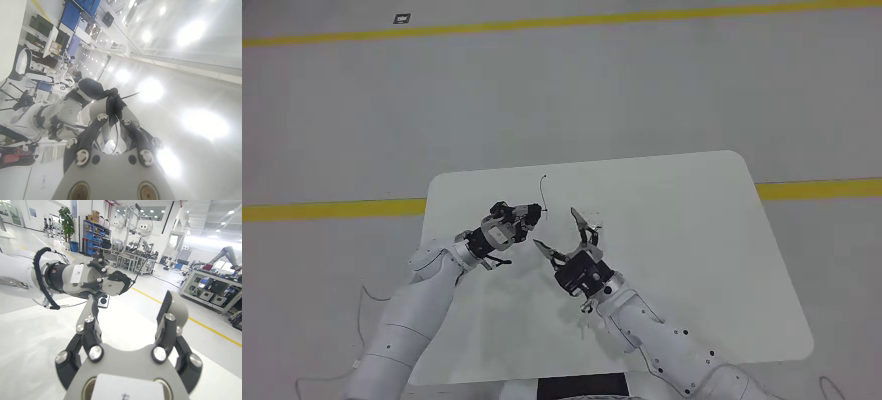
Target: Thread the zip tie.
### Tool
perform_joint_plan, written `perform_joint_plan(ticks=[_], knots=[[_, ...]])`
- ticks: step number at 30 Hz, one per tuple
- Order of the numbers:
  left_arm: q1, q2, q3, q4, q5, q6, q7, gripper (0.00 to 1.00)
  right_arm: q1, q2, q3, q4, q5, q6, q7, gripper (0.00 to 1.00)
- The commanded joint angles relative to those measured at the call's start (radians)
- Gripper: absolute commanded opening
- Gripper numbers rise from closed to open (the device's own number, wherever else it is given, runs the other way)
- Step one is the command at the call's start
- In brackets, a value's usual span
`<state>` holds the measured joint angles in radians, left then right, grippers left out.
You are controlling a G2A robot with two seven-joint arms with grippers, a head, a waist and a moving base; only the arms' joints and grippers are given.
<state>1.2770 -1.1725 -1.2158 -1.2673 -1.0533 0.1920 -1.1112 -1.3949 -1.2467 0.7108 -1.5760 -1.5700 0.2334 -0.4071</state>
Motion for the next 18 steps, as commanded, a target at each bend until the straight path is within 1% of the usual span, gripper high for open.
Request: perform_joint_plan(ticks=[1,5,14,17,18], knots=[[0.000,0.000,0.000,0.000,0.000,0.000,0.000,0.00,0.005,-0.003,-0.003,0.004,0.000,0.000,0.001,0.32],[0.000,0.000,0.000,0.000,0.000,0.000,0.000,0.00,0.015,-0.009,-0.008,0.011,0.000,0.002,0.004,0.25],[0.000,0.000,0.000,0.000,0.000,0.000,0.000,0.00,0.024,-0.017,-0.012,0.022,0.000,0.005,0.004,0.20],[0.000,0.000,0.000,0.000,0.000,0.000,0.000,0.00,0.025,-0.020,-0.012,0.024,0.000,0.004,0.003,0.20],[0.000,0.000,0.000,0.000,0.000,0.000,0.000,0.00,0.026,-0.020,-0.012,0.025,0.000,0.004,0.003,0.18]])
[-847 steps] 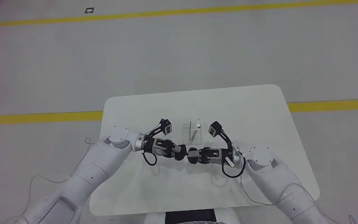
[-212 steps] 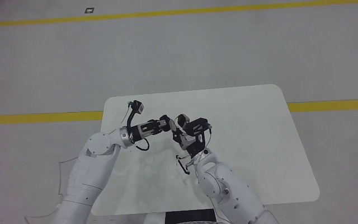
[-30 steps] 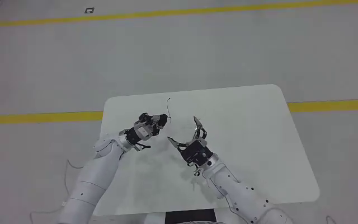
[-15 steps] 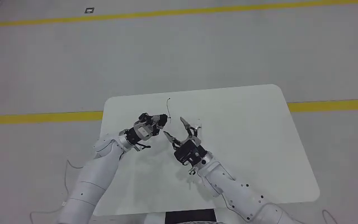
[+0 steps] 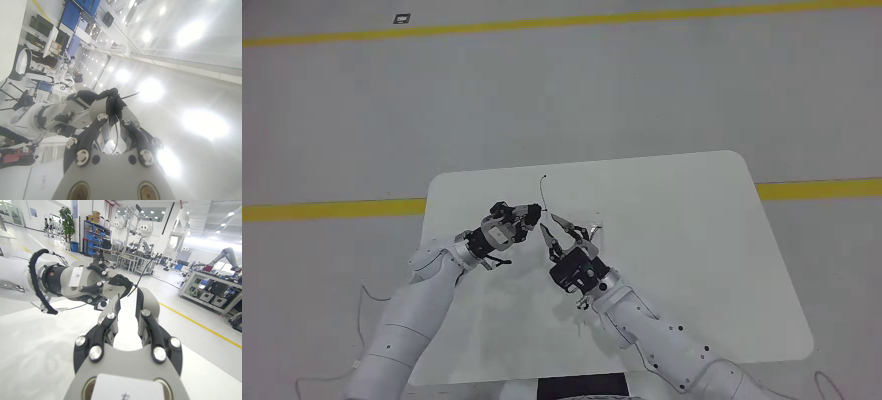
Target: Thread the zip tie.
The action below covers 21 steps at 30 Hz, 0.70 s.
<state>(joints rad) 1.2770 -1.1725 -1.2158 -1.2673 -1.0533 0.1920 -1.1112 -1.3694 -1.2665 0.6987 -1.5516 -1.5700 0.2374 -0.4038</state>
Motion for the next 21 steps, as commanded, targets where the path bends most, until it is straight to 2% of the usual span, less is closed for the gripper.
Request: perform_joint_plan(ticks=[1,21], knots=[[0.000,0.000,0.000,0.000,0.000,0.000,0.000,0.00,0.002,-0.002,0.000,0.001,0.000,-0.001,0.000,0.18],[0.000,0.000,0.000,0.000,0.000,0.000,0.000,0.00,0.006,-0.016,0.010,0.015,0.000,-0.001,-0.012,0.14]])
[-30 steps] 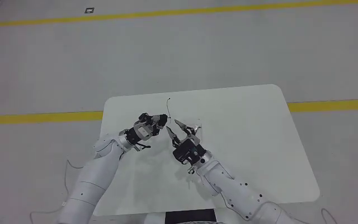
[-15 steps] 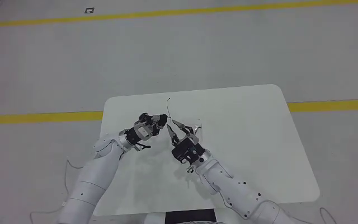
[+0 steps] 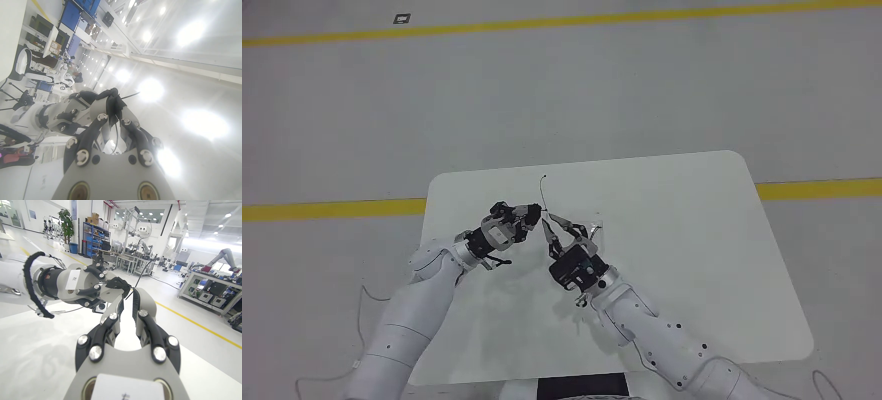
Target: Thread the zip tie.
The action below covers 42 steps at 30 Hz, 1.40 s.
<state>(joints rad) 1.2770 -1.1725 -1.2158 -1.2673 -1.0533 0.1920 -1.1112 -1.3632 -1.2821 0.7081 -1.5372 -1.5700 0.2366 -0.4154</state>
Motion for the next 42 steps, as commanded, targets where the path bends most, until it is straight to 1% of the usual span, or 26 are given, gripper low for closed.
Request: perform_joint_plan(ticks=[1,6,11,16,18,19,42], knots=[[0.000,0.000,0.000,0.000,0.000,0.000,0.000,0.00,0.000,-0.001,0.001,0.000,0.000,-0.001,-0.001,0.14],[0.000,0.000,0.000,0.000,0.000,0.000,0.000,0.00,0.003,-0.004,0.003,0.002,0.000,-0.003,0.001,0.17],[0.000,0.000,0.000,0.000,0.000,0.000,0.000,0.00,0.007,-0.008,0.005,0.004,0.000,-0.005,0.002,0.16],[0.000,0.000,0.000,0.000,0.000,0.000,0.000,0.00,0.005,-0.012,0.010,0.006,0.000,-0.003,0.003,0.07],[0.000,0.000,0.000,0.000,0.000,0.000,0.000,0.00,0.004,-0.014,0.012,0.007,0.000,-0.003,0.003,0.01],[0.000,0.000,0.000,0.000,0.000,0.000,0.000,0.00,0.003,-0.014,0.013,0.007,0.000,-0.003,0.003,0.00],[0.000,0.000,0.000,0.000,0.000,0.000,0.000,0.00,-0.017,-0.020,0.043,0.017,0.000,-0.004,0.004,0.00]])
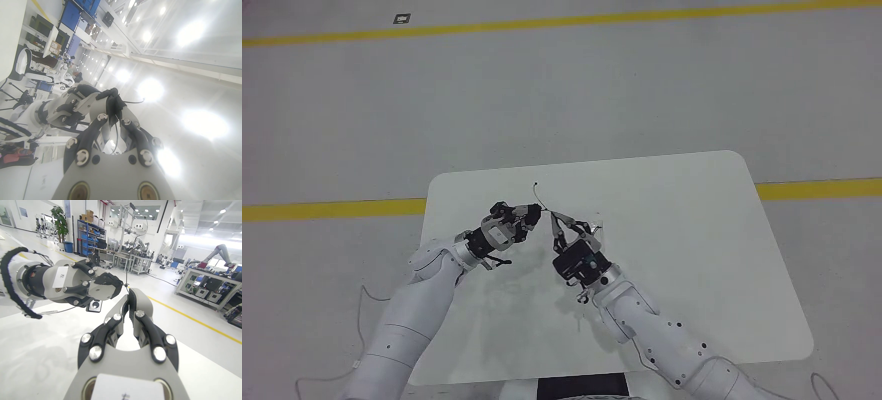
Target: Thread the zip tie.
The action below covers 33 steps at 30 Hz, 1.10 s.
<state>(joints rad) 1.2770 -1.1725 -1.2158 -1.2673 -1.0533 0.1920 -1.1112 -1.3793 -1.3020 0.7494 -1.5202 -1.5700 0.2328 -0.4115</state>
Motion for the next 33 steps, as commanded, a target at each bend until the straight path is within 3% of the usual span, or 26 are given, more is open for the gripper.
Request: perform_joint_plan(ticks=[1,33], knots=[[0.000,0.000,0.000,0.000,0.000,0.000,0.000,0.00,-0.002,0.000,0.003,0.000,0.000,0.000,0.000,0.00],[0.000,0.000,0.000,0.000,0.000,0.000,0.000,0.00,-0.024,-0.001,0.035,-0.005,0.000,-0.008,0.002,0.00]])
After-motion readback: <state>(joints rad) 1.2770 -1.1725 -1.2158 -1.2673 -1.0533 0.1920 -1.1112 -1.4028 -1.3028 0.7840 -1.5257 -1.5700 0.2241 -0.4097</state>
